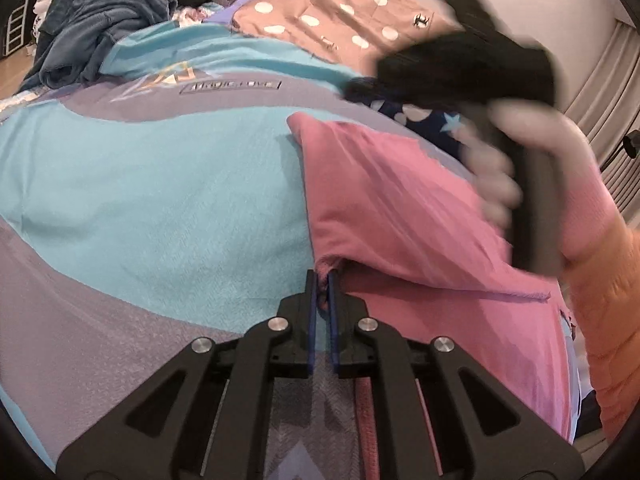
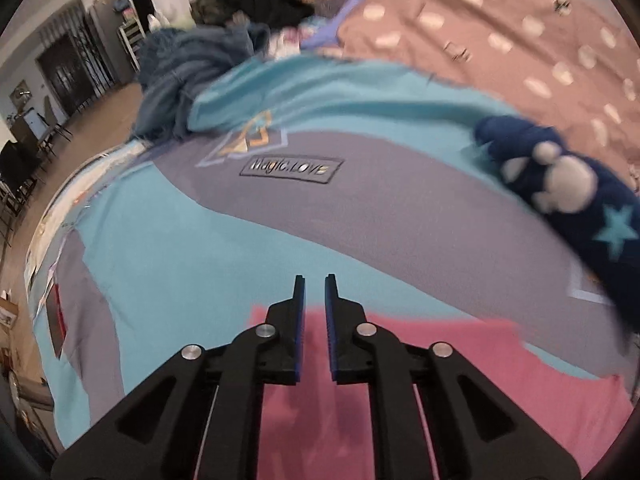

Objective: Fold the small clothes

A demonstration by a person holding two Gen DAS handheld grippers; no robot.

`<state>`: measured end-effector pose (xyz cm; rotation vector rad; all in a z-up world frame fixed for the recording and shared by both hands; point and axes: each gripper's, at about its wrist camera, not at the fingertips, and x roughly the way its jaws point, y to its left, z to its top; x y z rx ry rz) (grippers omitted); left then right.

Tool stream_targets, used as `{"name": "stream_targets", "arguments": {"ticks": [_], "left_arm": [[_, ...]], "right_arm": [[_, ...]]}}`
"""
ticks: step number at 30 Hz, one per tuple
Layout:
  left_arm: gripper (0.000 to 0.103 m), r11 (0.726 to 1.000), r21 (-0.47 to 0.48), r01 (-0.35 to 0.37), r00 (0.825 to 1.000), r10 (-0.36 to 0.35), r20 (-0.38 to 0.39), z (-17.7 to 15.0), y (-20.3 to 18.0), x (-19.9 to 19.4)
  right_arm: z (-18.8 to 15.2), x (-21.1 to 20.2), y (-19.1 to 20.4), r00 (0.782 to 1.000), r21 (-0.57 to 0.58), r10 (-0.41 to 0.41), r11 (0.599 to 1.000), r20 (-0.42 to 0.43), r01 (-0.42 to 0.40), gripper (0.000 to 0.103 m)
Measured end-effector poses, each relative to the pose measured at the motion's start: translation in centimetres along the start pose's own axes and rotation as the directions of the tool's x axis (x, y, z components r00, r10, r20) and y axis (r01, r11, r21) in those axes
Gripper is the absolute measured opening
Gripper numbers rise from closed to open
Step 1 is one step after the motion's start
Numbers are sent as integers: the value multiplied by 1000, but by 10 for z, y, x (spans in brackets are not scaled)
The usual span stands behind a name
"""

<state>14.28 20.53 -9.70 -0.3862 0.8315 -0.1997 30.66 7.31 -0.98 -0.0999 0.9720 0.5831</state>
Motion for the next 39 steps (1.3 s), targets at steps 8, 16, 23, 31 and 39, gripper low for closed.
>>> {"name": "stream_targets", "arguments": {"ticks": [8,16,23,31,39], "left_arm": [[19,994,57,90,988,-96,120,7,-15,-16],[17,999,46,-27,999,28,-30,5,-17,16],[20,989,95,-109,994,109,12,11,-37,4],[42,948,307,-78,997,73,27,16,-142,-8],[44,907,420,32,993,19,-116,-11,-234,52]], "right_arm": [[-141,-64,-51,997,112,56,993,-59,-49,26],[-204,-123,-73,992,297,26,953,121,-61,23],[-310,-223,-186,957,597,-222,799,184,71,23],[-420,-299,-290,833,717,-553,574,-17,396,41],[-463,-320,-339,807,703,-587,549,-62,453,49]]}}
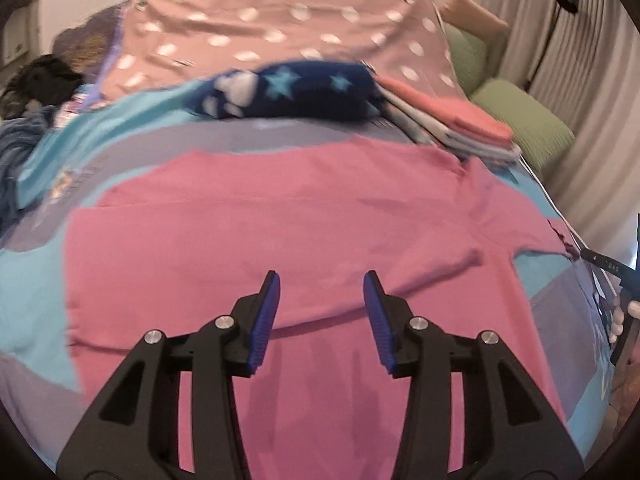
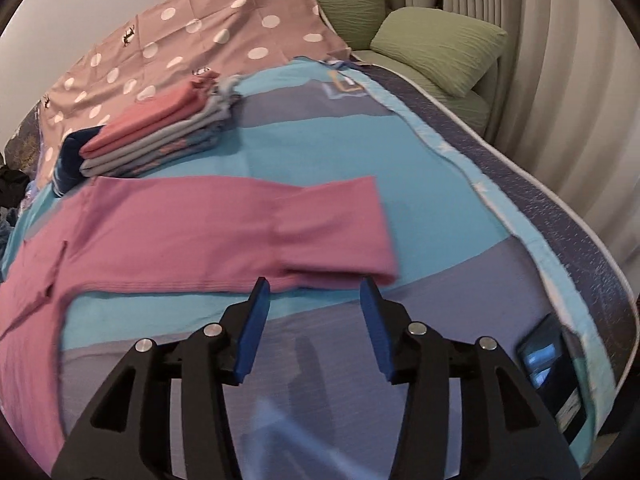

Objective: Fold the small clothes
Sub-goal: 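Grasp the other sleeve cuff with the right gripper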

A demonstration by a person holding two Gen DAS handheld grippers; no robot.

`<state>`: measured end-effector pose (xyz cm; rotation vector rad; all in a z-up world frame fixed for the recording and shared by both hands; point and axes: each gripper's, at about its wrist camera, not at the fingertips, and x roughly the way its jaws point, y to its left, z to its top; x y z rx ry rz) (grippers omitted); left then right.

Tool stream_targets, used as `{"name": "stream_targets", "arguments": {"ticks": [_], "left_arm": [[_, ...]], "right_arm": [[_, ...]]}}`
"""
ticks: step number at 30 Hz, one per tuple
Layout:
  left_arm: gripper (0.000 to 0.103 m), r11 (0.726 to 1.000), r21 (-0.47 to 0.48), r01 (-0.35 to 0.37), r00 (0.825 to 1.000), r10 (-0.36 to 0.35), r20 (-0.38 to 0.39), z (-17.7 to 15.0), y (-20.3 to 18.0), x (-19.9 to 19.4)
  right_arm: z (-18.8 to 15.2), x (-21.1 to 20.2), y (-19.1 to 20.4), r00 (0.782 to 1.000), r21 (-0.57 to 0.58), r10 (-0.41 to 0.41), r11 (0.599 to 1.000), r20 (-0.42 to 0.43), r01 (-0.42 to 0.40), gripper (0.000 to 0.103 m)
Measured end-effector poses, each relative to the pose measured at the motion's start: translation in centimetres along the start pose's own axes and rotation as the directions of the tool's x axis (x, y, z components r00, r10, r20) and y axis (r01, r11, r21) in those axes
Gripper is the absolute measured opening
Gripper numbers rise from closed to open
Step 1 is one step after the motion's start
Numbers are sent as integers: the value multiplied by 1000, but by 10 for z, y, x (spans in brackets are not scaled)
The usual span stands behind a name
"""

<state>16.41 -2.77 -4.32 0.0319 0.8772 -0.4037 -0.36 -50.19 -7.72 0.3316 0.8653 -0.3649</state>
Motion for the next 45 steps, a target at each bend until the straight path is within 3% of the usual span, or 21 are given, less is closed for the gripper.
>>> {"name": "stream_targets", "arguments": {"ticks": [2,10,16,18,19,21,24,26,31,36,37,39,40,42,45], "left_arm": [[44,1000,14,24,999,-23,-28,3,-18,18],[50,998,58,32,998,-29,-59,13,-60,54],[52,997,69,17,997,-11,-81,10,-66,70],[53,997,71,18,997,-13,-74,9,-66,71],[53,997,74,18,997,-13,-70,9,-66,71],[53,997,74,22,998,-18,-64,8,-66,71],[53,997,51,52,997,-49,-56,7,-60,67],[53,997,25,79,996,-78,-49,8,-56,63],[54,975,-67,210,977,-211,-10,9,-40,44],[55,930,-153,335,942,-329,61,7,-12,18],[55,921,-168,352,936,-345,70,6,-7,15],[56,893,-205,400,917,-389,93,4,6,10],[56,881,-218,420,908,-408,98,3,11,9],[58,847,-248,471,882,-460,105,0,20,9],[58,780,-316,540,837,-536,109,-5,36,17]], "right_arm": [[2,4,-7,1000,-32,-17,999,3,17,53],[7,28,10,1000,-233,3,972,-20,-8,54],[13,41,14,1000,-268,-6,964,-11,3,54],[16,42,16,999,-258,37,965,-16,-39,33],[18,42,16,998,-243,54,968,-24,-58,3],[24,35,13,997,-192,79,978,-2,-78,1],[36,19,4,983,-64,180,982,26,-178,1],[43,6,2,963,5,265,964,48,-266,2],[59,-30,47,865,37,493,867,93,-498,2],[60,-55,147,724,-64,687,726,61,-684,2],[57,-57,175,686,-86,727,686,37,-722,2],[51,-57,213,641,-112,767,636,-9,-763,2],[45,-55,237,626,-131,779,617,-43,-776,2],[31,-49,274,615,-157,781,597,-112,-787,2],[3,-35,316,631,-198,747,599,-210,-776,2]]}}
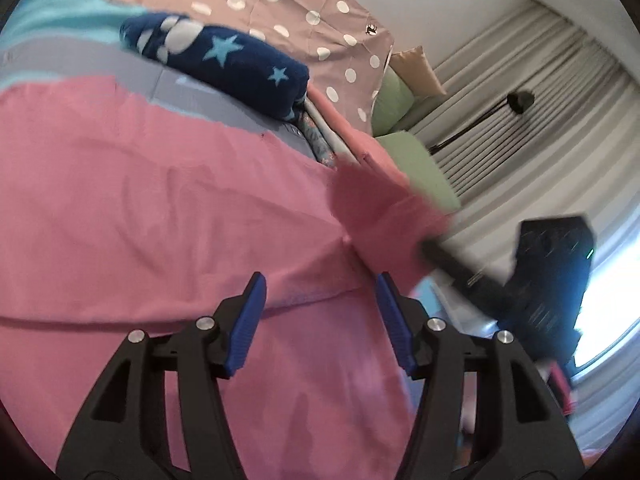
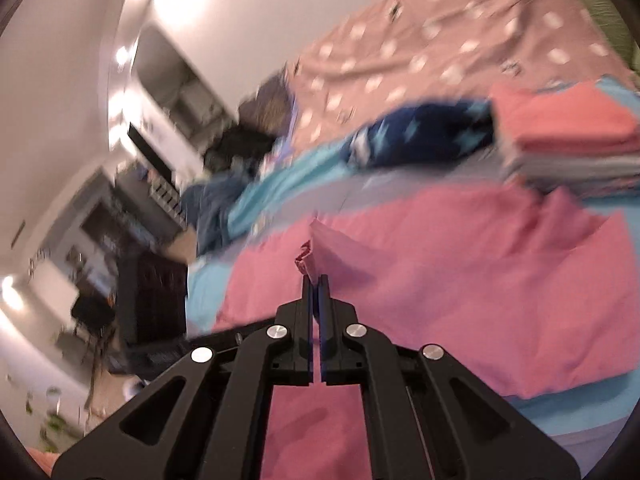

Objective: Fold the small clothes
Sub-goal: 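Grasp the other sleeve cuff with the right gripper, then carry the sleeve across the body and release with the right gripper while the left gripper pins the shirt edge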

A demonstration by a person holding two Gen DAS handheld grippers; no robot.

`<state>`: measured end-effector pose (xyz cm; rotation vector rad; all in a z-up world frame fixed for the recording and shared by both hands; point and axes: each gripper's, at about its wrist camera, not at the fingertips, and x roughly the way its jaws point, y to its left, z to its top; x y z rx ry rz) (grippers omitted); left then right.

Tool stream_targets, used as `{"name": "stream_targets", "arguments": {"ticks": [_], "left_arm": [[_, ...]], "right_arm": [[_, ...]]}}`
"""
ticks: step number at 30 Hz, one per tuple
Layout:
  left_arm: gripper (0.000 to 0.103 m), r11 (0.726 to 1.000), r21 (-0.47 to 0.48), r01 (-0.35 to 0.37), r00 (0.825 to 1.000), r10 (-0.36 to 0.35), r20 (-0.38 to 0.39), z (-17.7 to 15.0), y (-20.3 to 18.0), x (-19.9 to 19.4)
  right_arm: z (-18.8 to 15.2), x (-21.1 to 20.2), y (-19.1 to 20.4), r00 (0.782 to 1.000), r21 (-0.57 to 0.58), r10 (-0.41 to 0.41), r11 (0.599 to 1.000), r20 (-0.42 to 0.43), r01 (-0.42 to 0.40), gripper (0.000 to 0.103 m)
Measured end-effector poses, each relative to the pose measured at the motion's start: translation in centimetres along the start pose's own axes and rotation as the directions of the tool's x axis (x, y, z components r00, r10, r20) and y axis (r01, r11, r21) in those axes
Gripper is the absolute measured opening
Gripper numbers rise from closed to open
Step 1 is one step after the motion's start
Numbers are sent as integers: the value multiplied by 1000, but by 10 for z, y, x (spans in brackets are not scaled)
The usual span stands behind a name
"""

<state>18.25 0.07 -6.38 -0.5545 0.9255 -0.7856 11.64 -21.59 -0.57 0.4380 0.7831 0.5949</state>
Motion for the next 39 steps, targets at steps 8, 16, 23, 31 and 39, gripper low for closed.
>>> {"name": "stream_targets", "arguments": {"ticks": [8,16,23,31,39], "left_arm": [[61,989,-132,67,996,-73,-41,4,27,12],[31,989,-143,34,996,-46,-81,10,26,31],[2,999,-13,-48,997,47,-66,13,1,27],[1,990,62,-129,992,129,11,30,-14,5],[1,939,122,-321,930,288,227,76,-23,-92]], "right_arm": [[-24,35,11,995,-48,-61,997,-83,57,2],[-33,38,13,992,-97,-68,994,-107,57,2],[-36,25,20,991,-171,-114,980,-66,101,6],[-45,-25,-21,946,-152,-325,934,11,323,34],[-49,-67,-86,820,9,-571,821,41,571,57]]}}
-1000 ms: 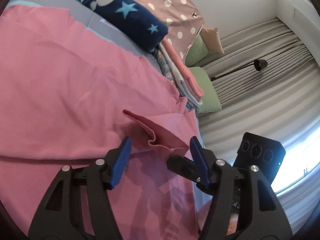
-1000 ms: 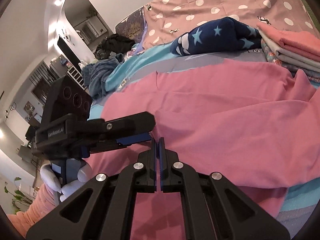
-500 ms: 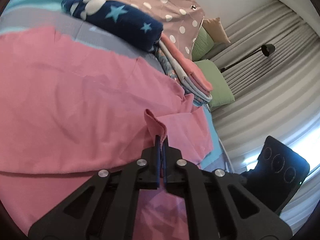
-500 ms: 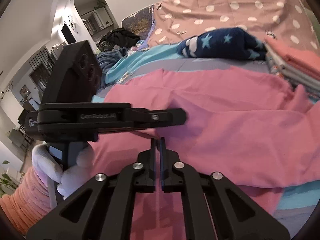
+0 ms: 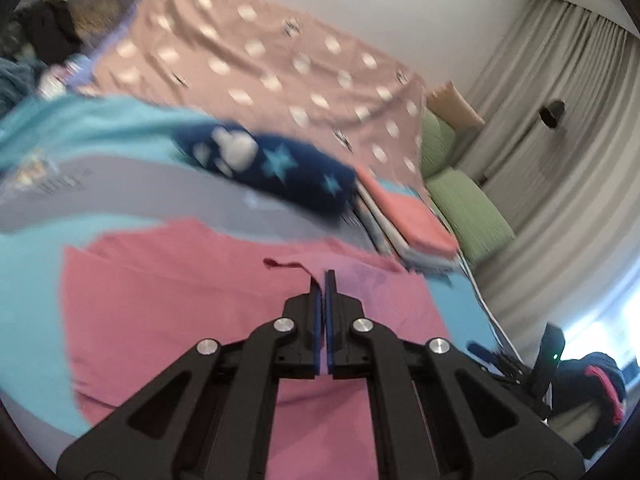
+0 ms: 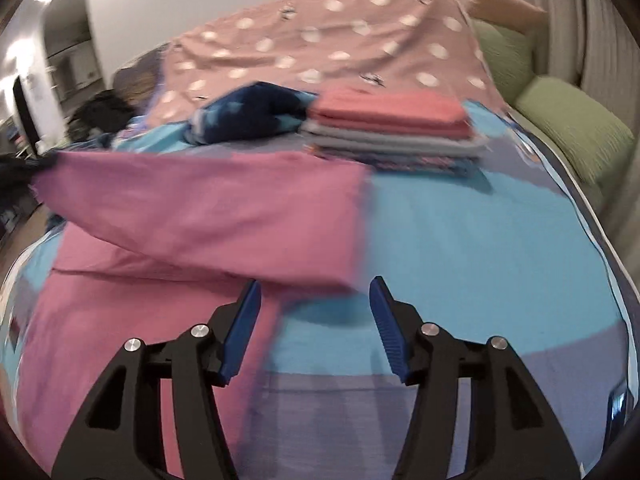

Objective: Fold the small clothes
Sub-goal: 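Carry the sleeve across the body and release with the right gripper while the left gripper pins the shirt edge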

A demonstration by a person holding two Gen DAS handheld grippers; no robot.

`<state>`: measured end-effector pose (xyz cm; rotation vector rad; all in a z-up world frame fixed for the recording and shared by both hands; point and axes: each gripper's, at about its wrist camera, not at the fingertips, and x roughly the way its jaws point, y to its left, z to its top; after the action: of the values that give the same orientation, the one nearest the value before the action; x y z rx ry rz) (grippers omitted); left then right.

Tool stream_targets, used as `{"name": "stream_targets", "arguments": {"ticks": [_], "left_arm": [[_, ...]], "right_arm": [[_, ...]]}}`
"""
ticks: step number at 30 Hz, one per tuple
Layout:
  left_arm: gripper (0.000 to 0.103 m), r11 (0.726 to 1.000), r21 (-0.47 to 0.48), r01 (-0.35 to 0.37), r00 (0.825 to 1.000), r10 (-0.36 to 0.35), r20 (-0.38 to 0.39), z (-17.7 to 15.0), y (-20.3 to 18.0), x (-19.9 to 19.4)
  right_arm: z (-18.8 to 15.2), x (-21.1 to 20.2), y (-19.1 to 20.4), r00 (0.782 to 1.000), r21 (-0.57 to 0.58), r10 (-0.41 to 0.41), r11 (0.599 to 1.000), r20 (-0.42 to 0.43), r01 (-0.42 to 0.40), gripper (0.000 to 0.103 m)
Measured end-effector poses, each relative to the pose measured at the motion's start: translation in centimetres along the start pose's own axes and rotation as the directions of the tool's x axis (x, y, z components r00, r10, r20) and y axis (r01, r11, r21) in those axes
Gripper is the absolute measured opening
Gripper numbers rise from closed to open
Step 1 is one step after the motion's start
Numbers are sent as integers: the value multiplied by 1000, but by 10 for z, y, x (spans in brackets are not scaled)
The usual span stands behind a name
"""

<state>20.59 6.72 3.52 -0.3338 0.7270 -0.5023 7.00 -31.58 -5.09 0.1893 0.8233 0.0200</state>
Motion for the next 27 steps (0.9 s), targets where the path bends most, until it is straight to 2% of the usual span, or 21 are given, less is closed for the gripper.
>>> {"name": "stream_targets", "arguments": {"ticks": [4,7,11,14,16,18,20,22,25,26,27], "left_arm": [[1,996,-5,-87,994,87,62,8,23,-34],[1,991,-38,-127,989,130,72,5,43,-47],[1,987,-107,-122,991,127,45,-4,70,-49],[1,985,-149,-89,995,96,35,-5,76,-46],[1,987,-145,-66,997,72,38,-1,69,-44],[1,991,-123,-55,997,61,46,6,58,-44],[1,994,-103,-31,998,37,57,19,41,-44],[1,996,-88,-4,998,10,65,33,22,-44],[1,998,-56,33,996,-29,85,52,-11,-49],[1,998,-35,49,994,-45,96,58,-25,-53],[1,998,-8,56,992,-55,112,64,-39,-58]], "right_arm": [[-4,18,7,999,-26,-9,1000,-51,7,57],[-4,28,19,998,-58,-5,998,-68,1,57],[0,34,31,997,-78,-16,997,-71,10,57],[3,25,44,998,-83,-20,996,-54,16,57],[1,13,59,994,-109,96,989,-51,-101,54],[-2,11,78,974,-143,206,965,-94,-218,38],[-1,20,101,951,-168,275,940,-139,-296,19],[6,34,116,936,-156,319,927,-150,-341,15],[19,62,137,906,-112,378,909,-189,-402,15],[23,73,143,905,-95,376,912,-201,-400,15],[27,77,146,923,-104,334,928,-192,-358,15]]}}
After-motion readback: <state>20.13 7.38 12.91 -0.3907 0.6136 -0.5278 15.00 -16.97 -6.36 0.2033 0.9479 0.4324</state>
